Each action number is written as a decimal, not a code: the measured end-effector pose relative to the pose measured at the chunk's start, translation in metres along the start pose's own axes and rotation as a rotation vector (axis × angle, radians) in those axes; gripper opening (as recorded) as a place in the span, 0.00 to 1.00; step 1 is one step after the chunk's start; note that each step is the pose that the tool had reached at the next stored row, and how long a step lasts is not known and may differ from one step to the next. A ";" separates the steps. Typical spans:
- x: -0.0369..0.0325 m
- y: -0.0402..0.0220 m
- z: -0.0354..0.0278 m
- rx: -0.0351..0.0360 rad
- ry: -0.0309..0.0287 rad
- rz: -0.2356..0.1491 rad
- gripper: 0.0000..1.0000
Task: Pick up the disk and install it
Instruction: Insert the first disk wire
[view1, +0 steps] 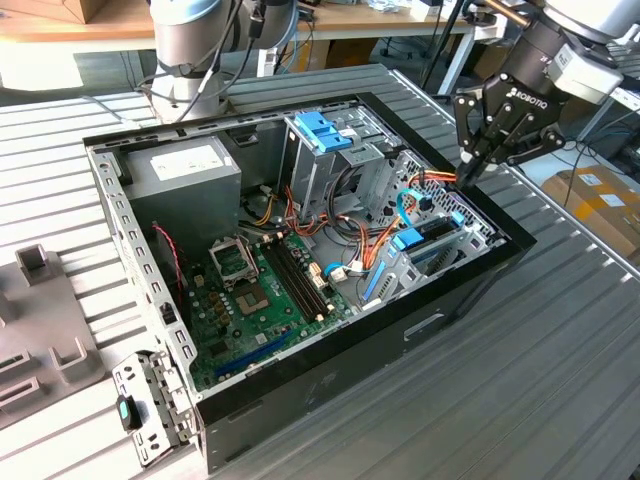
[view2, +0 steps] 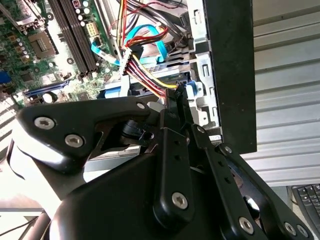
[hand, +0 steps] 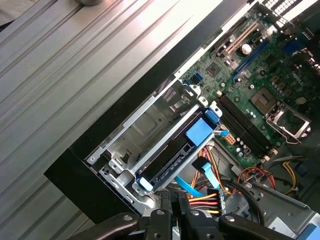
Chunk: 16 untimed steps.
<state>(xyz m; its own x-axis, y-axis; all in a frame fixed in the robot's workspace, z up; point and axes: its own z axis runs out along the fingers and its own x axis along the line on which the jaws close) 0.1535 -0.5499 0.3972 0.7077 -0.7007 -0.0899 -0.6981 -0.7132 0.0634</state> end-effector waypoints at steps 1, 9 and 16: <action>-0.0016 0.0016 0.0002 0.0000 0.0001 0.000 0.17; -0.0134 0.0132 0.0020 0.0003 0.0004 0.000 0.17; -0.0210 0.0231 0.0034 0.0006 0.0006 0.000 0.17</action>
<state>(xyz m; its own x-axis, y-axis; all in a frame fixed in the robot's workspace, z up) 0.1222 -0.5516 0.3972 0.7078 -0.7008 -0.0893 -0.6982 -0.7132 0.0629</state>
